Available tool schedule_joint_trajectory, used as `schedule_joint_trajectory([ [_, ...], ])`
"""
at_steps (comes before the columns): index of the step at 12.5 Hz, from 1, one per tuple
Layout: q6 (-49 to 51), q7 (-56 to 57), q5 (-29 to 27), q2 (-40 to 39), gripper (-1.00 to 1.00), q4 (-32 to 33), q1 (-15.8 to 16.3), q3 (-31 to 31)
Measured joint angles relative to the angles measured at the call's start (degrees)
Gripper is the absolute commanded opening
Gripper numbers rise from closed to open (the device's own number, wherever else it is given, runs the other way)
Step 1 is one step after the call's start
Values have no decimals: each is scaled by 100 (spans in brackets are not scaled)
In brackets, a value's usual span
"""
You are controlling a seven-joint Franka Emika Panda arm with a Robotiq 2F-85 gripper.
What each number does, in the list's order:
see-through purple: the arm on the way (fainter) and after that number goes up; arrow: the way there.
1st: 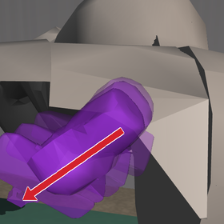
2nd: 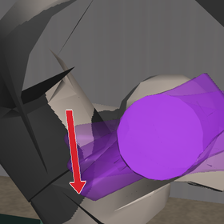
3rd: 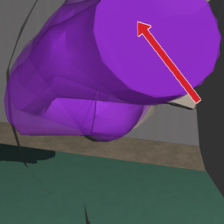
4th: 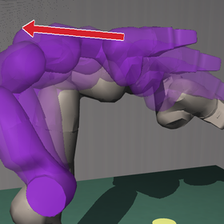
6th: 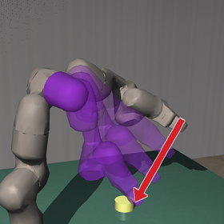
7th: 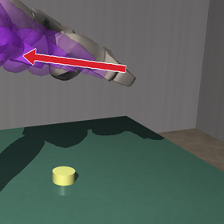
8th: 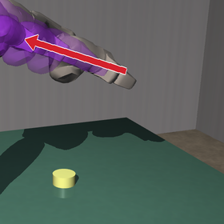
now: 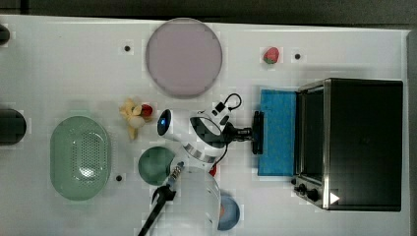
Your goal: Flap open oven.
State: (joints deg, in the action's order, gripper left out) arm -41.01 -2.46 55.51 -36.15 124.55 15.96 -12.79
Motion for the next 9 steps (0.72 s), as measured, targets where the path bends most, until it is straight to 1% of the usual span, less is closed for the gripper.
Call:
schedule_joint_trajectory([
  [1, 123, -44, 0, -115, -65, -112, 45, 10],
  [3, 190, -72, 0, -126, -65, -134, 161, -22],
  [5, 34, -124, -48, -45, -65, -112, 157, -70],
  [8, -151, -176, -747, 325, -65, -90, 116, -119],
  [9, -190, -176, -1139, 579, -65, -90, 111, -112],
])
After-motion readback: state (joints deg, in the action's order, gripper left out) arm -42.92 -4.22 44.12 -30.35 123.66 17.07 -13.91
